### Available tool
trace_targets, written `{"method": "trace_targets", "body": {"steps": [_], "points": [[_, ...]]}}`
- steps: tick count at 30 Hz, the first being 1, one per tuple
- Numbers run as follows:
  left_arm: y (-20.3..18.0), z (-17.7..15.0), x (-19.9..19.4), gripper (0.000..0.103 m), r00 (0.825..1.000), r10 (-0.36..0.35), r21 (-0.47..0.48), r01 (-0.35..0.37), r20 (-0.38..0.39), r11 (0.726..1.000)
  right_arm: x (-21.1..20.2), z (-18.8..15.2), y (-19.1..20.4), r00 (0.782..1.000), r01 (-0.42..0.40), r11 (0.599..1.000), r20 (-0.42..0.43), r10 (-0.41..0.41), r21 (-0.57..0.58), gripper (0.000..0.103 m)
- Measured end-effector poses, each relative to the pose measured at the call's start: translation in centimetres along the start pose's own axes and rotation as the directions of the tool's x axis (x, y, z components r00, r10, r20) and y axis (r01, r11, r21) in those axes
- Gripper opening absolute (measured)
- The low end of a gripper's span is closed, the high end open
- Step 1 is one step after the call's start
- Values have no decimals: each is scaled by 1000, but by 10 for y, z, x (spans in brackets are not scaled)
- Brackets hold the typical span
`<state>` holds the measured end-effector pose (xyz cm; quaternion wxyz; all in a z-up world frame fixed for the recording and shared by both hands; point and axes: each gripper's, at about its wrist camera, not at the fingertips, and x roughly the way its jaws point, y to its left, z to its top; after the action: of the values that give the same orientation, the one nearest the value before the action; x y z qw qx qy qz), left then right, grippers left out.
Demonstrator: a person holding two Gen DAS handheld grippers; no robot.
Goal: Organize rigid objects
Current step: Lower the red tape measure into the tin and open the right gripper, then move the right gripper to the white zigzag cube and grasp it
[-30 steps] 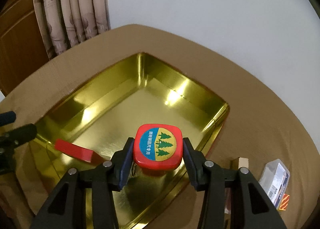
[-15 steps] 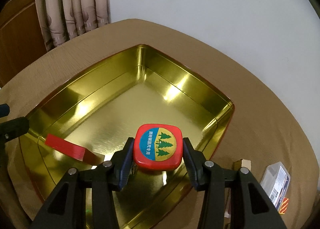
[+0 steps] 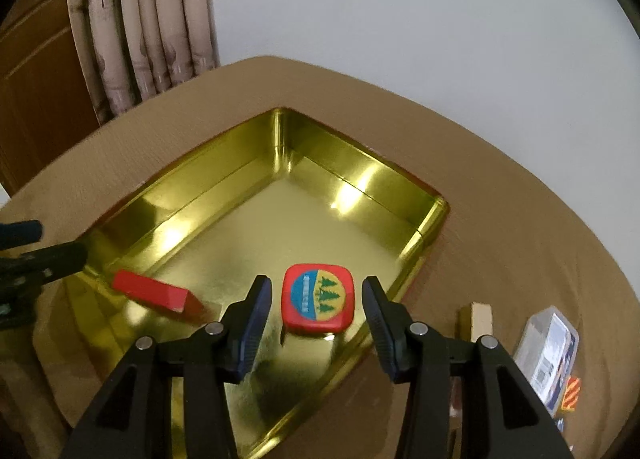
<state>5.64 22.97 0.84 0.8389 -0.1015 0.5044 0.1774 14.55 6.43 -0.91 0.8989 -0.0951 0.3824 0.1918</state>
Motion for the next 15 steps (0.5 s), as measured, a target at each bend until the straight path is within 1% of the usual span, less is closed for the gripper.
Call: {"method": "trace_targets", "body": {"steps": [6, 10, 15], "points": [[-4, -3, -3, 80, 1000, 6, 24, -6, 10, 1000, -34, -19, -22, 999, -19, 997, 45, 16, 69, 49], [-6, -5, -4, 80, 1000, 10, 35, -10, 7, 999, -53, -37, -42, 998, 5, 993, 55, -11, 114, 49], [-7, -5, -4, 80, 1000, 14, 45, -14, 7, 999, -71, -69, -90, 997, 53, 976, 49, -65, 211, 49]]}}
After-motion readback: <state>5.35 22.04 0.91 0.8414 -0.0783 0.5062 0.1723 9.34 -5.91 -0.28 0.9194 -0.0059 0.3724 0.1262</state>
